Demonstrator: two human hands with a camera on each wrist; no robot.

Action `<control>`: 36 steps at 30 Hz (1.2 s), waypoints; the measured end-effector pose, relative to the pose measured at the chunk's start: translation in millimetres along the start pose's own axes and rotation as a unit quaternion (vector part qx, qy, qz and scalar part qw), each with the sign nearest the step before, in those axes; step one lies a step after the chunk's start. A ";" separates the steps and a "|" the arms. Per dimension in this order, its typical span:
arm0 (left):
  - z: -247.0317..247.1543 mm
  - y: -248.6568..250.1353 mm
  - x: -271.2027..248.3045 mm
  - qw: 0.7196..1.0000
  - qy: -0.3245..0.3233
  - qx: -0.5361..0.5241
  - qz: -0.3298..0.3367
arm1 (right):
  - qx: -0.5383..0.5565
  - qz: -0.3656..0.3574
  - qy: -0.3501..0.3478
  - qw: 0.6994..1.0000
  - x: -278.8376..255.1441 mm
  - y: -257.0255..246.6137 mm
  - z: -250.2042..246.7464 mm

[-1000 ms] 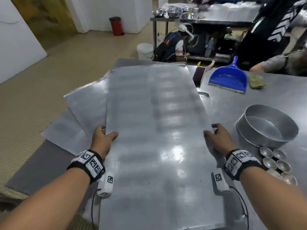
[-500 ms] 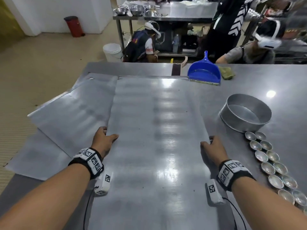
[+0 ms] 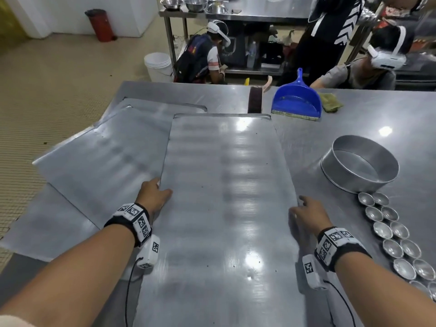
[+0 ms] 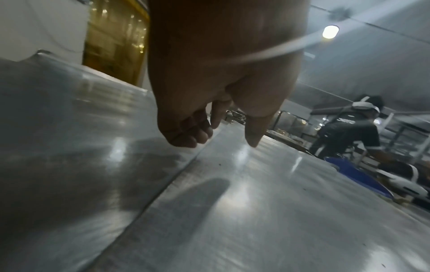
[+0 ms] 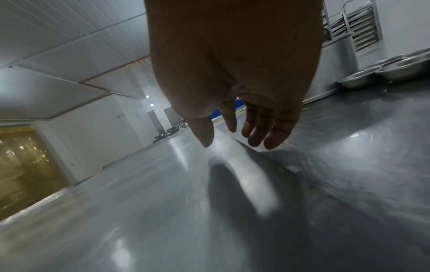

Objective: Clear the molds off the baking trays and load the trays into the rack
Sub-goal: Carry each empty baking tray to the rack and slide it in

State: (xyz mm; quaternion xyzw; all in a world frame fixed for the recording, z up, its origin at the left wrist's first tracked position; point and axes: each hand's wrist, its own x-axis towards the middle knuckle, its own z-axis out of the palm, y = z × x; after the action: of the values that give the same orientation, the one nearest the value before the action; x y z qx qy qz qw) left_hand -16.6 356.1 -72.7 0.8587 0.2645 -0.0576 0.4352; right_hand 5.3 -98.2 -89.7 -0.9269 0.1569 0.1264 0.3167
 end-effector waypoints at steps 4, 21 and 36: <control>-3.9 -12.3 -10.6 1.000 -0.023 0.012 -0.010 | 0.007 -0.014 -0.007 1.000 -6.2 12.8 5.4; -4.9 -49.6 -60.4 0.984 -0.153 -0.096 0.001 | 0.025 -0.018 -0.040 0.999 -66.9 48.8 1.2; 5.1 -58.4 -71.8 0.993 -0.102 -0.052 0.025 | 0.051 0.025 -0.011 0.998 -72.3 60.3 4.6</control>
State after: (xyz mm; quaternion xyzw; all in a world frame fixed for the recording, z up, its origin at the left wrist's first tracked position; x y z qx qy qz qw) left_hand -106.6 351.2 -94.1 0.8310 0.1997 -0.1204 0.5051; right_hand -84.1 -125.3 -102.2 -0.9040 0.1830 0.1361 0.3616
